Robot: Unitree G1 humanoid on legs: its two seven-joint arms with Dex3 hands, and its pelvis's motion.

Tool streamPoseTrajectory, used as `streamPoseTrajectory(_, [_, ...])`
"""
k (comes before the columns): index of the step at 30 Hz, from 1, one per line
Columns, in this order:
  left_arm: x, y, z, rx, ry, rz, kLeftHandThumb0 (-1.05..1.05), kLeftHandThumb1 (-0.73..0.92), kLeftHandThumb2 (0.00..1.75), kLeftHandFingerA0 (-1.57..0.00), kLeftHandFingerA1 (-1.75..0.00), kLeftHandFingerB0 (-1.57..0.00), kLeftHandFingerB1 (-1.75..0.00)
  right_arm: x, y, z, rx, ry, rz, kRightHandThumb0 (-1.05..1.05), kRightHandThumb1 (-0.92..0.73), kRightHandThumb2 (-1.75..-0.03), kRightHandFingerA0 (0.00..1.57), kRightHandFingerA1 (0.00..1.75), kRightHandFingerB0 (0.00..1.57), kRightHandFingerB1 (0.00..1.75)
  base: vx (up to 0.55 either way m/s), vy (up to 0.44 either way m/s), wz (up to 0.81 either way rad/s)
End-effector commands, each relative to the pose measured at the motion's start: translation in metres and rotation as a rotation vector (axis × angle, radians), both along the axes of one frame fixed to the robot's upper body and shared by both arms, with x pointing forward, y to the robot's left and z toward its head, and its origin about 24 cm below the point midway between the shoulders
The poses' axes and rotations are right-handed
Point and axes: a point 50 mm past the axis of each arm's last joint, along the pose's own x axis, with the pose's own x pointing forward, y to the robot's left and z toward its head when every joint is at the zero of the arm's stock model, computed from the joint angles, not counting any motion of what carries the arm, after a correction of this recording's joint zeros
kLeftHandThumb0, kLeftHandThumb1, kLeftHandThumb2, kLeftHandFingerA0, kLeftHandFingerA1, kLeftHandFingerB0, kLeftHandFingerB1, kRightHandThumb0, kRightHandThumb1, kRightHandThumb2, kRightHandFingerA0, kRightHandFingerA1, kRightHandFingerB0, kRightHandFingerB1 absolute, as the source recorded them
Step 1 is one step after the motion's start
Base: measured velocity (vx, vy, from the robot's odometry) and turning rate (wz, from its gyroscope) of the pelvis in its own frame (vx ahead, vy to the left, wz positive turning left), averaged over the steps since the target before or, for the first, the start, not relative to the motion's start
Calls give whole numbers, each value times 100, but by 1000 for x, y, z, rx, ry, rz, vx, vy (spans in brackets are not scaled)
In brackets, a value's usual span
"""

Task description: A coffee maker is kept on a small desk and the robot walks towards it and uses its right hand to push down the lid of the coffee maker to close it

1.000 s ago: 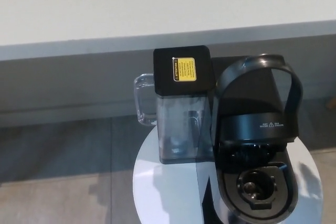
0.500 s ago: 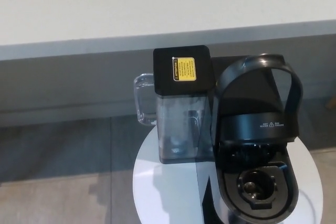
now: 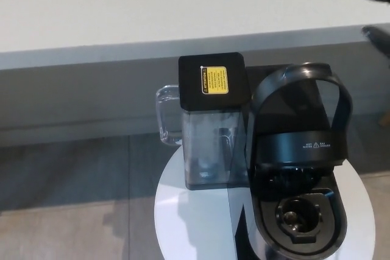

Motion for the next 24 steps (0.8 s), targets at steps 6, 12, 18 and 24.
streamPoseTrajectory(6, [39, 12, 17, 51, -158, -10, -85, 81, 65, -7, -43, -16, -30, -5, 17, -44, -172, 173, 72, -96, -92, -73, 20, 60, 12, 36, 0, 0, 0])
streamPoseTrajectory(12, [40, 14, 18, 48, -165, 7, -84, 82, 66, -8, -42, -18, -29, -13, 19, -70, -260, 273, 109, -97, -92, -72, 22, 66, 14, 38, 0, 0, 0])
streamPoseTrajectory(18, [38, 15, 18, 51, -159, 11, -82, 85, 66, -9, -40, -17, -28, -31, 28, -70, -297, 250, 173, -99, -92, -76, 27, 65, 15, 42, 0, 0, 0])
streamPoseTrajectory(24, [36, 15, 18, 51, -161, 24, -83, 67, 103, -6, -48, -9, -42, -53, 32, -60, -284, 217, 218, -102, -92, -73, 34, 69, 18, 40, 0, 0, 0])
